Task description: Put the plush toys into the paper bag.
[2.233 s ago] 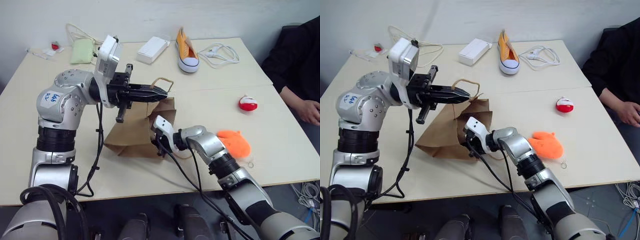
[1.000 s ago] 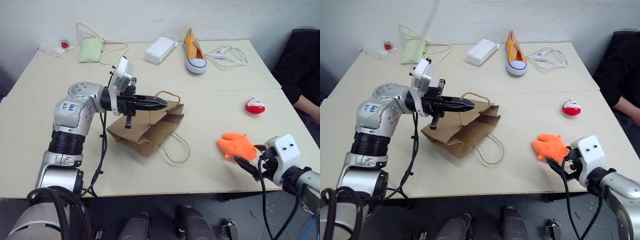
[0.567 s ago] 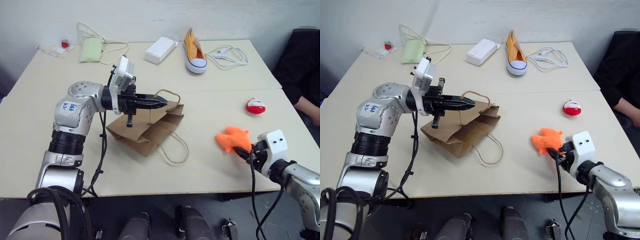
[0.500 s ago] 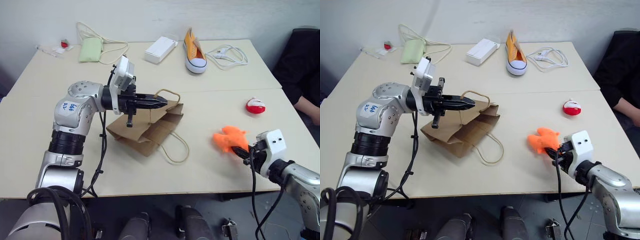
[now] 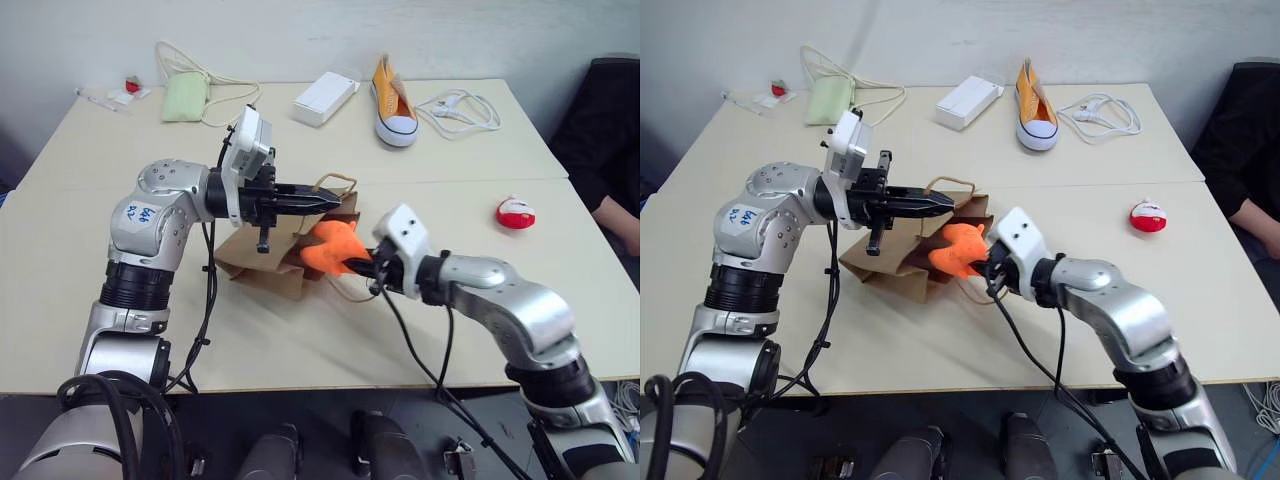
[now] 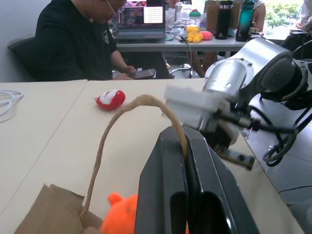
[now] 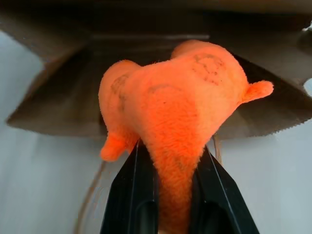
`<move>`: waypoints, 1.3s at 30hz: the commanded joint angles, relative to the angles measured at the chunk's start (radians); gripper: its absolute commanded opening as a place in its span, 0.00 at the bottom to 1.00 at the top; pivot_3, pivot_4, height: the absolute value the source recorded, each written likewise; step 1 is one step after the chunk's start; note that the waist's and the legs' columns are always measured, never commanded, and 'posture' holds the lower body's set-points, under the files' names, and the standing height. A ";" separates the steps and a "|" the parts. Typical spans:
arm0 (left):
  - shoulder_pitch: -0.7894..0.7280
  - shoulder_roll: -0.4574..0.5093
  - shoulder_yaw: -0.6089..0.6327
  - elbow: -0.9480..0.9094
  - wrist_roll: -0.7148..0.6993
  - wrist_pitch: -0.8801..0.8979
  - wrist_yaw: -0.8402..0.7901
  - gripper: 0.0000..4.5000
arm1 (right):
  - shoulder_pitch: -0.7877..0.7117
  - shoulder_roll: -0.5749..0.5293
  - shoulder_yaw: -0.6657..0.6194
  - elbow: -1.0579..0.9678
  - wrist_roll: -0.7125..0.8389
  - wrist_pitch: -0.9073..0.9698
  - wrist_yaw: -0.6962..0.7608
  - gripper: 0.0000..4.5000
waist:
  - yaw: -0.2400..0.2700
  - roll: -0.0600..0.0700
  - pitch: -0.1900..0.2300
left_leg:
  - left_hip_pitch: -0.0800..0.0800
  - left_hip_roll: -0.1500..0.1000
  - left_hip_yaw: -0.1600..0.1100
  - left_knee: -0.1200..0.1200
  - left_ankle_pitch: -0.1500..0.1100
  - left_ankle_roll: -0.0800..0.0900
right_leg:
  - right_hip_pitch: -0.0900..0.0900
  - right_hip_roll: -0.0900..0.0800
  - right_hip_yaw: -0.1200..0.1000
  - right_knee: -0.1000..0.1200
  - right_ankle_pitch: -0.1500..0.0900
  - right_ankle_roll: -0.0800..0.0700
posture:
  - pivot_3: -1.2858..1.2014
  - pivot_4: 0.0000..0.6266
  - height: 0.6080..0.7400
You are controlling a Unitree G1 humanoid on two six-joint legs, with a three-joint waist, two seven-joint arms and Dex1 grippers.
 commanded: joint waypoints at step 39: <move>0.038 0.074 0.084 -0.076 -0.053 0.059 0.048 0.00 | 0.048 0.065 -0.400 -0.343 0.107 0.362 0.015 0.99 | -0.039 0.000 0.000 | -0.005 0.000 -0.001 0.000 0.000 0.000 | -0.007 0.000 0.000 0.007 0.000 0.000 | 0.52 0.24 1.00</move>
